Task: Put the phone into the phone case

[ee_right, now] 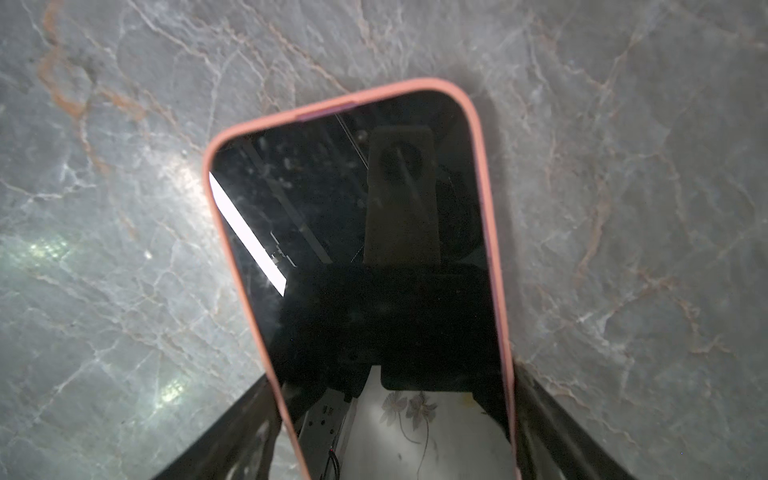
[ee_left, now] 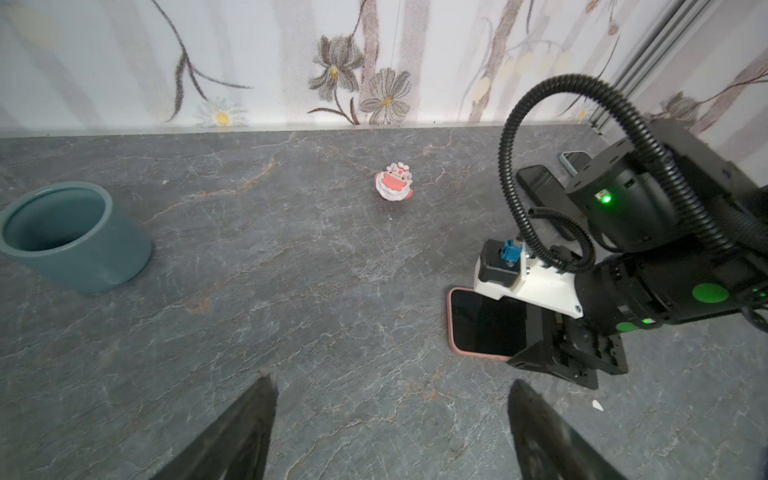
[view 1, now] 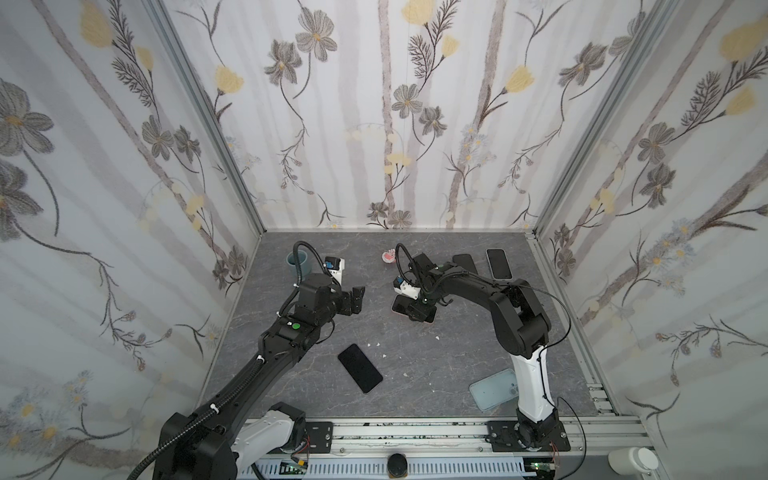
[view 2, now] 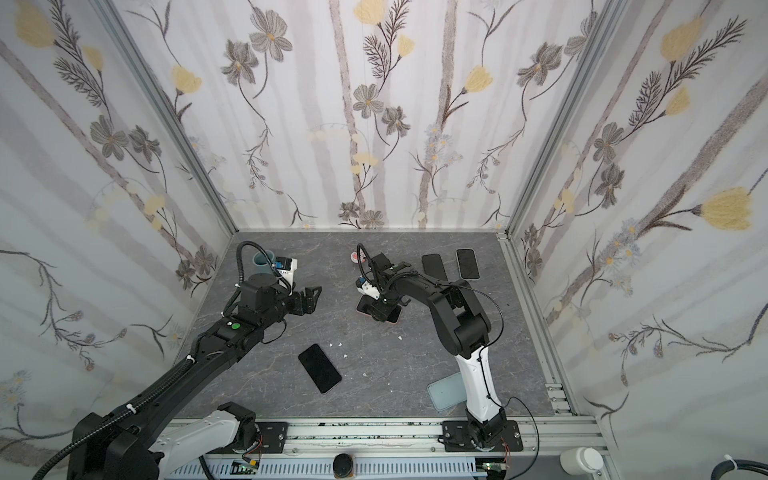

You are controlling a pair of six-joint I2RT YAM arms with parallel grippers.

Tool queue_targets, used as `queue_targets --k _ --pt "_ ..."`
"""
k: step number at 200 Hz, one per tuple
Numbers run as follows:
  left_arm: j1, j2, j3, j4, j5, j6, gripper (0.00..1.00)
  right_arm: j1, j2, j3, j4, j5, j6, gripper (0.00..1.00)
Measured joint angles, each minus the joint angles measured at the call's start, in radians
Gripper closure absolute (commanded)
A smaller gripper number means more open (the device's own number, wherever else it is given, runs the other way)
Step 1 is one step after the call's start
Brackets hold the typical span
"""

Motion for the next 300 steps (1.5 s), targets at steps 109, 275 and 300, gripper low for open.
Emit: queue_targets --k 109,275,300 --pt "0.002 0.032 -0.009 0.005 -0.016 0.018 0.13 -0.235 0.16 0.25 0.003 0.089 0.413 0.24" --pt "0.006 -0.005 -0.024 0.032 0.08 0.018 0.21 -0.124 -0.32 -0.06 0.072 0.198 0.751 0.12" --pt "-0.042 -0.007 -0.024 0.055 0.158 0.023 0.22 -0.118 -0.584 -0.333 0.116 0.207 0.908 0.18"
